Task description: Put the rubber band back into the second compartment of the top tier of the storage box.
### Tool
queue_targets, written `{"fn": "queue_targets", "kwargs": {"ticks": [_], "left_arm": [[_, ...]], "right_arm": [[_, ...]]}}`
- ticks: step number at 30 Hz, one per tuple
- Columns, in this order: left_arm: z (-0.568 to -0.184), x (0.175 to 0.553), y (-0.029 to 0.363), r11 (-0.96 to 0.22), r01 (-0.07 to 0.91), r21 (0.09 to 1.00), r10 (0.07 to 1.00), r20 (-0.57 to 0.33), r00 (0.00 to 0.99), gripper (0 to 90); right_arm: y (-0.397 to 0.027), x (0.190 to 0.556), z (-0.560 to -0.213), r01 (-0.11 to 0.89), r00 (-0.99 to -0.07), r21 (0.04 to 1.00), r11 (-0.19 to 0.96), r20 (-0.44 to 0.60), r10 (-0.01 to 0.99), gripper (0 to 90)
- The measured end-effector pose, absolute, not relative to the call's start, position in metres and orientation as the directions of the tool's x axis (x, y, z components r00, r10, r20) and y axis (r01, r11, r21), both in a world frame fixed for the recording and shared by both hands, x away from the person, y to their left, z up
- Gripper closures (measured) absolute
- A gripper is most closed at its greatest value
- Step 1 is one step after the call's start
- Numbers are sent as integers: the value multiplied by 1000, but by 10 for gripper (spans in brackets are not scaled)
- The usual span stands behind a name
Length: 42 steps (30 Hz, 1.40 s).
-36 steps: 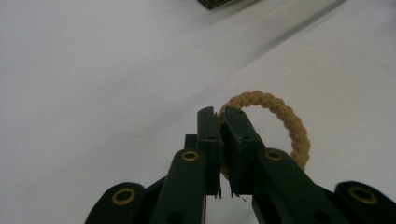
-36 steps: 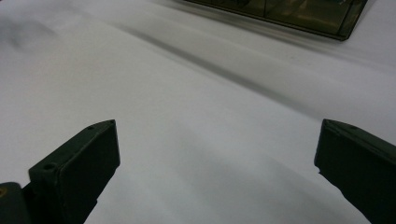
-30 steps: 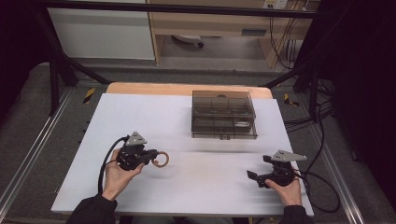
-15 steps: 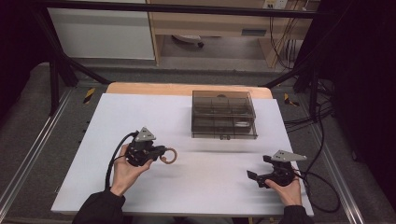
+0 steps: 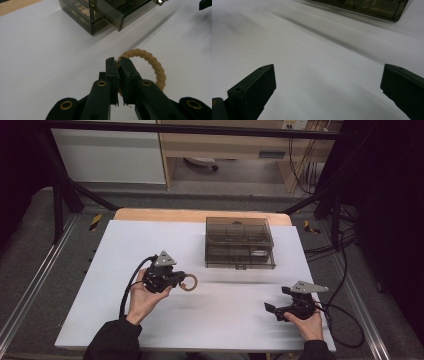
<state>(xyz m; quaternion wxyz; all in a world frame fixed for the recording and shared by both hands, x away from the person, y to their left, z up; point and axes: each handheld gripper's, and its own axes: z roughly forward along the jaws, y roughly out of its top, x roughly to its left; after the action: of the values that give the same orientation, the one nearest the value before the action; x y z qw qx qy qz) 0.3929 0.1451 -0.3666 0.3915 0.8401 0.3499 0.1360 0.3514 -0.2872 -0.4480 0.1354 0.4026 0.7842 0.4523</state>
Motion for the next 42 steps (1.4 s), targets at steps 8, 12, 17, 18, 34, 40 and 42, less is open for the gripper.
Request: {"fn": "queue_targets", "kwargs": {"ticks": [8, 12, 17, 18, 34, 40, 42], "left_arm": [[-358, 397, 129, -458, 462, 760, 679, -37, 734, 845], [-355, 398, 123, -463, 456, 760, 673, -33, 739, 845], [-353, 401, 116, -462, 452, 763, 670, -33, 742, 845], [-352, 401, 115, -462, 451, 764, 670, -34, 742, 845], [-344, 411, 90, -469, 438, 767, 658, -27, 752, 845], [-342, 415, 81, -474, 432, 767, 653, -24, 757, 845], [-342, 416, 78, -474, 432, 767, 652, -24, 758, 845]], "right_arm": [[-288, 351, -448, 507, -640, 819, 269, 149, 753, 8], [-287, 351, -448, 507, -641, 819, 270, 149, 753, 8], [-288, 351, -448, 507, -641, 819, 269, 149, 753, 8], [-288, 351, -448, 508, -640, 819, 269, 150, 753, 8], [-288, 351, -448, 507, -641, 819, 270, 149, 753, 8], [-288, 351, -448, 507, -641, 818, 270, 149, 753, 8], [-288, 351, -448, 509, -640, 818, 269, 150, 754, 8]]}}
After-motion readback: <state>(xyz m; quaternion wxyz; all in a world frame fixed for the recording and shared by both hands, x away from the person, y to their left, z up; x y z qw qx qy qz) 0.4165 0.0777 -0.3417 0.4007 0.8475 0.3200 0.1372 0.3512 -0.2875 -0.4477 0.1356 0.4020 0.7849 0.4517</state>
